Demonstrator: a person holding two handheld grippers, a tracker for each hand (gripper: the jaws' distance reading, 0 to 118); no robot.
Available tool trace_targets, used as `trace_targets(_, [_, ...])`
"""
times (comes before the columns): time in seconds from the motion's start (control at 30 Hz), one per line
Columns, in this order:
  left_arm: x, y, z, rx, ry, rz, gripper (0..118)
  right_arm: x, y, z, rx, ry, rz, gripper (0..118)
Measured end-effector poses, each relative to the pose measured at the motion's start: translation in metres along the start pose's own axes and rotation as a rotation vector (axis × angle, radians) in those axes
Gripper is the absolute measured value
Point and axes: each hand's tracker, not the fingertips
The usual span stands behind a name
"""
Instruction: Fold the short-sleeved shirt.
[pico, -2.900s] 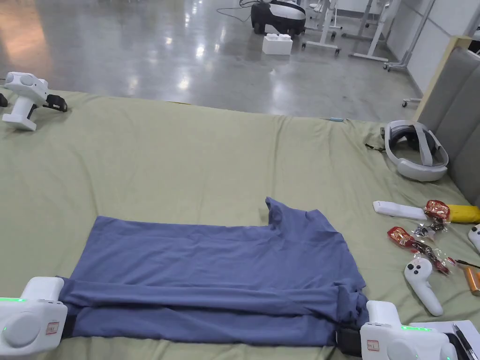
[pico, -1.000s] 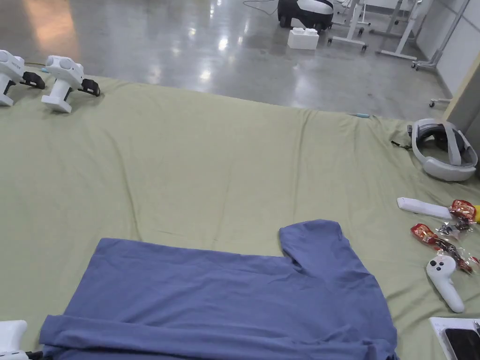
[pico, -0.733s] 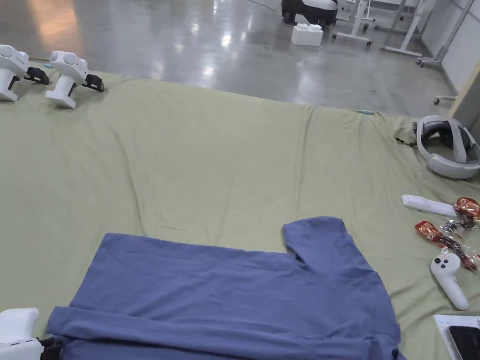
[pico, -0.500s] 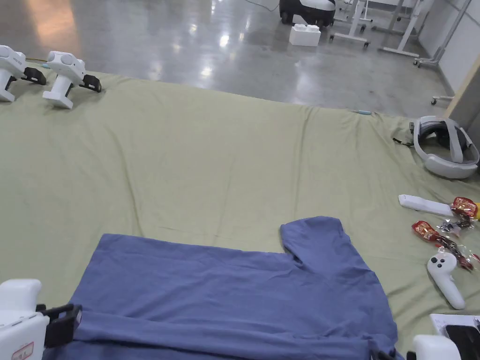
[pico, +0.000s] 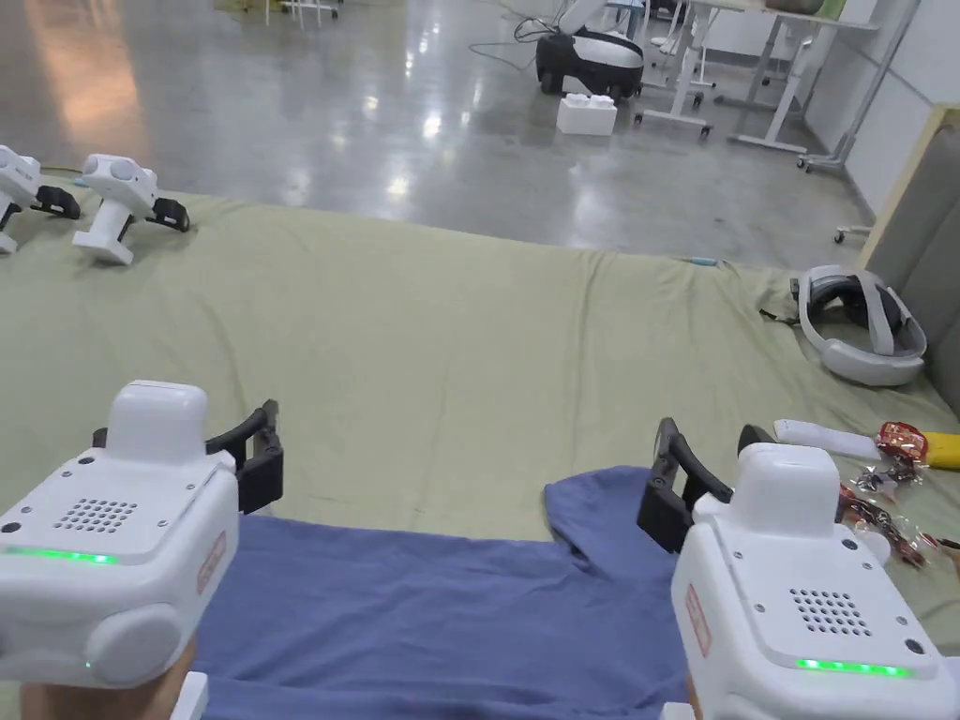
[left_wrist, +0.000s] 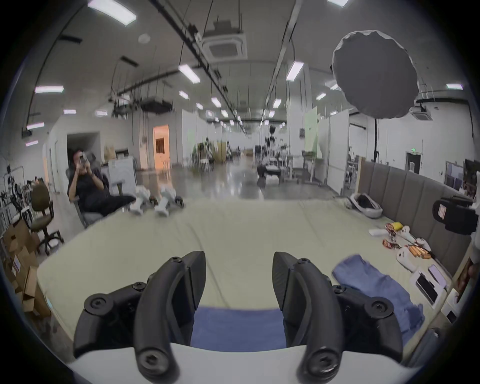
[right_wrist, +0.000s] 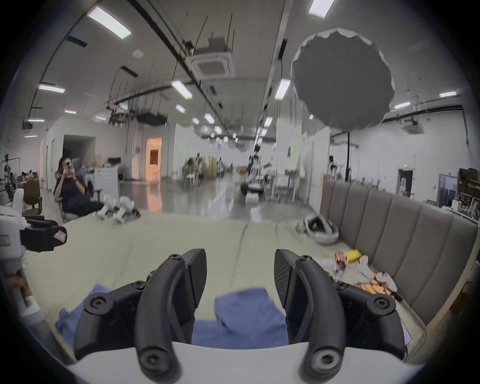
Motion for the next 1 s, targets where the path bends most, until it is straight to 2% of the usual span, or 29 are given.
trace_targets(0.1, [0.007,0.007,0.002,0.056,0.01,-0.001,60,-0.014,0.001,-0.007,0.059,-0.03,0.025,55])
trace_targets(0.13, [0.008,0.007,0.002,0.076,0.012,0.001,55,-0.018,0.001,-0.009,0.063,-0.027,0.027,47])
trace_targets(0.17, [0.009,0.007,0.003,0.089,0.019,0.0,33,-0.021,0.0,-0.012,0.062,-0.025,0.029,28])
trace_targets(0.2, [0.009,0.009,0.003,0.093,0.026,0.001,17,-0.023,-0.001,-0.014,0.066,-0.023,0.032,15])
trace_targets(0.23, [0.01,0.009,0.003,0.093,0.048,-0.003,15,-0.025,-0.003,-0.015,0.069,-0.029,0.033,14])
trace_targets(0.3, [0.008,0.007,0.002,0.092,0.033,0.006,2,-0.024,-0.004,-0.016,0.074,0.019,-0.005,8])
trace_targets(0.4, [0.004,0.006,0.004,0.083,0.027,0.014,1,-0.027,-0.007,-0.017,0.067,0.001,0.011,4])
trace_targets(0.53, [-0.015,-0.003,-0.007,0.03,0.022,-0.004,1,-0.026,-0.011,-0.02,0.047,0.025,0.008,4])
trace_targets(0.6, [-0.035,-0.01,-0.022,-0.07,-0.029,0.06,1,-0.026,-0.014,-0.022,0.03,0.02,0.011,4])
trace_targets(0.93, [-0.113,-0.073,-0.139,-0.601,-0.048,0.235,1,-0.02,-0.037,-0.042,-0.112,0.039,0.016,4])
trace_targets(1.0, [-0.119,-0.083,-0.161,-0.696,-0.049,0.25,9,-0.019,-0.044,-0.046,-0.145,0.037,0.015,4])
